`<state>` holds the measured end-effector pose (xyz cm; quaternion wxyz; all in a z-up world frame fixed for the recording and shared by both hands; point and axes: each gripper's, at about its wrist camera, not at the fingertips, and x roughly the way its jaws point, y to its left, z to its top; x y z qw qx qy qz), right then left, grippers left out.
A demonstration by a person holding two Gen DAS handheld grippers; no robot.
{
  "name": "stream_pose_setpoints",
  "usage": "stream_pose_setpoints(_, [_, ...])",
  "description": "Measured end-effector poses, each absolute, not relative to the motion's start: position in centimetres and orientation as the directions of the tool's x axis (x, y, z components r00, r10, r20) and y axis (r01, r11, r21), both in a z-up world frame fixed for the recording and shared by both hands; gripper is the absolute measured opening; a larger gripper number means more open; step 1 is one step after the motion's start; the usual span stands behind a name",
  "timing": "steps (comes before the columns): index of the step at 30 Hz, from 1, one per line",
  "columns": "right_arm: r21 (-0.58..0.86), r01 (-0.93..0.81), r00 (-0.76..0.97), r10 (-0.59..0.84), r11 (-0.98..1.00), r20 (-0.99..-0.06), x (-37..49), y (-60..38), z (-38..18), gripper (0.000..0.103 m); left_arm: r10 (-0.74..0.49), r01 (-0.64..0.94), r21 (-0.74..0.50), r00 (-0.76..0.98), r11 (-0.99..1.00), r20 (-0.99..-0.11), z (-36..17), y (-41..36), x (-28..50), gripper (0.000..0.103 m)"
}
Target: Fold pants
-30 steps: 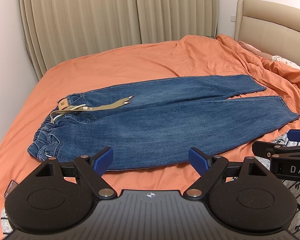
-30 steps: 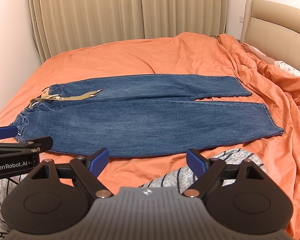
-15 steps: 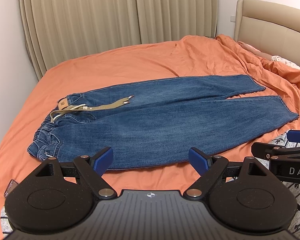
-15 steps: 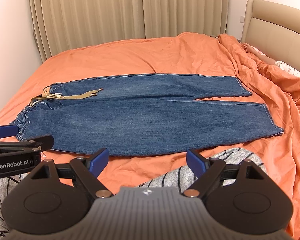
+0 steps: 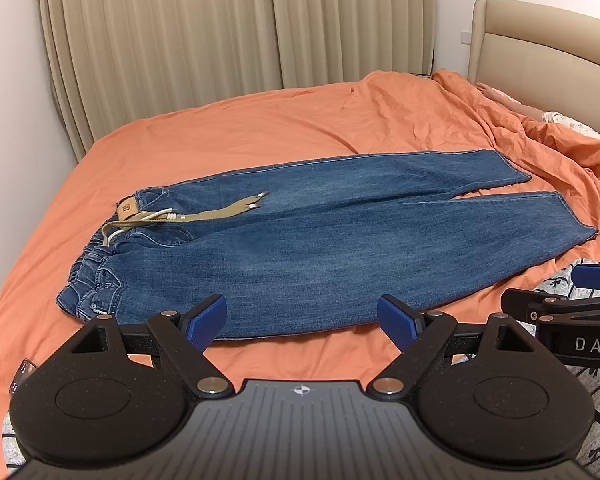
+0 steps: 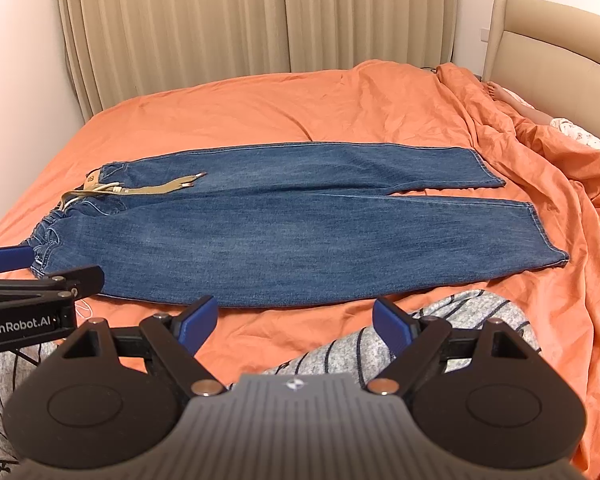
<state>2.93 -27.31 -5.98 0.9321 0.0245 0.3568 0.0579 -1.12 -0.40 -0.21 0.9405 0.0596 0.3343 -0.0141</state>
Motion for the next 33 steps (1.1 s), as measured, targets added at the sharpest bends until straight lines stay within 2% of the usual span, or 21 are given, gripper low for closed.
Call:
stream_pose_setpoints(14, [0.104,-0.115,0.753,0.155,0.988,-0.639,5.5,-30.3,-7.8,0.081,0.072,0.065,0.187,0.764,0.980,-0.641,-0.8,2.6,1.8,0.099])
stream_pose_setpoints(16, [0.065,-0.099,0.744,0.117,0.993,-0.657,7.0,-31.4,-8.5,0.081,0.065,0.087,0.197,0.754,0.977,-0.654,-0.9,3.5,2.8,0.095])
stream_pose_setpoints(21, [0.062,-0.102,0.741,0.118,0.993,-0.661,10.4,-34.6,-9.2,0.081,0.018,0.177,0.208,0.719,0.962,-0.695,-1.1,6.2,5.4,0.082])
stream_pose_setpoints(25, [0.100,-0.107,0.710,0.147,0.989,-0.689,13.5,-37.4,-9.7,0.081,0.008,0.256,0.280,0.725,0.925,-0.689,-0.9,8.7,7.2,0.081])
stream_pose_setpoints(29, [0.156,0.011,0.662,0.110,0.988,-0.741,16.6,-41.1,-9.6,0.081,-0.009,0.356,0.350,0.712,0.866,-0.702,-1.4,11.8,9.5,0.075])
stream_pose_setpoints(33, [0.212,0.149,0.613,0.078,0.966,-0.786,19.1,-45.5,-9.8,0.077,-0.027,0.534,0.407,0.629,0.741,-0.777,-3.3,14.5,11.0,0.075])
